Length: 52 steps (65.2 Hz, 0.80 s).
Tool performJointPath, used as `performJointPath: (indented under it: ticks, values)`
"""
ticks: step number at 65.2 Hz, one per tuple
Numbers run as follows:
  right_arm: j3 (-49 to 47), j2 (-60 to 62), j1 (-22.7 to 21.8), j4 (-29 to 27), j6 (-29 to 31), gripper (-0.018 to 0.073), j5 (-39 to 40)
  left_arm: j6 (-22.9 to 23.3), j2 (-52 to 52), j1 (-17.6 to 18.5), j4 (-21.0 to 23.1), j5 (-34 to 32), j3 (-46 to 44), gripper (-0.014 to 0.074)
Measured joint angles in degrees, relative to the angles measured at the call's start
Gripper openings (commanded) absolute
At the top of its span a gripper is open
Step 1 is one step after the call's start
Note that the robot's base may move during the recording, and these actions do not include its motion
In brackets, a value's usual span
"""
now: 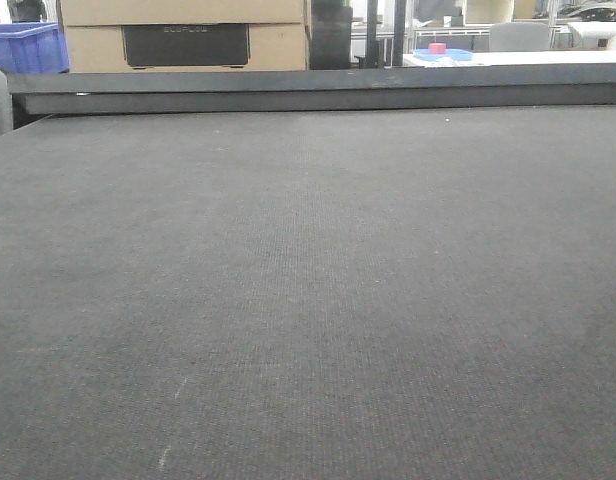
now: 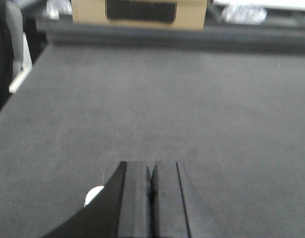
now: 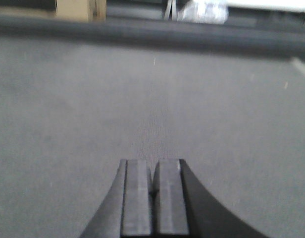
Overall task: Place valve from conveyor to right shelf box
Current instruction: 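Lower both grippers toward the two silver valves on the conveyor belt, then close the right gripper around the nearer silver valve's white end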
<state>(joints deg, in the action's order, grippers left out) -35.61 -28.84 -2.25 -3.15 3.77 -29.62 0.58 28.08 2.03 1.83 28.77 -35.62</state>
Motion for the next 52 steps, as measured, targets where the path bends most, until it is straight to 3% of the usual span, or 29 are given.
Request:
performJointPath:
  ticks: [18,44,52]
  values:
    - [-14.47,-22.07,0.0,-0.33,0.0,-0.0168,-20.92,0.0,23.21,0.0,0.23,16.3,-15.88,-0.0111]
    - [-24.28,-35.97,0.0,-0.44,0.0,-0.0168,-37.57,0.0,36.65,0.0,0.45,23.39,-23.77,-0.0111]
    - [-25.94,-39.04,0.0,-0.44,0.0,-0.0168,-39.14,0.0,39.82,0.0,0.45,25.36,-26.65,-0.0111]
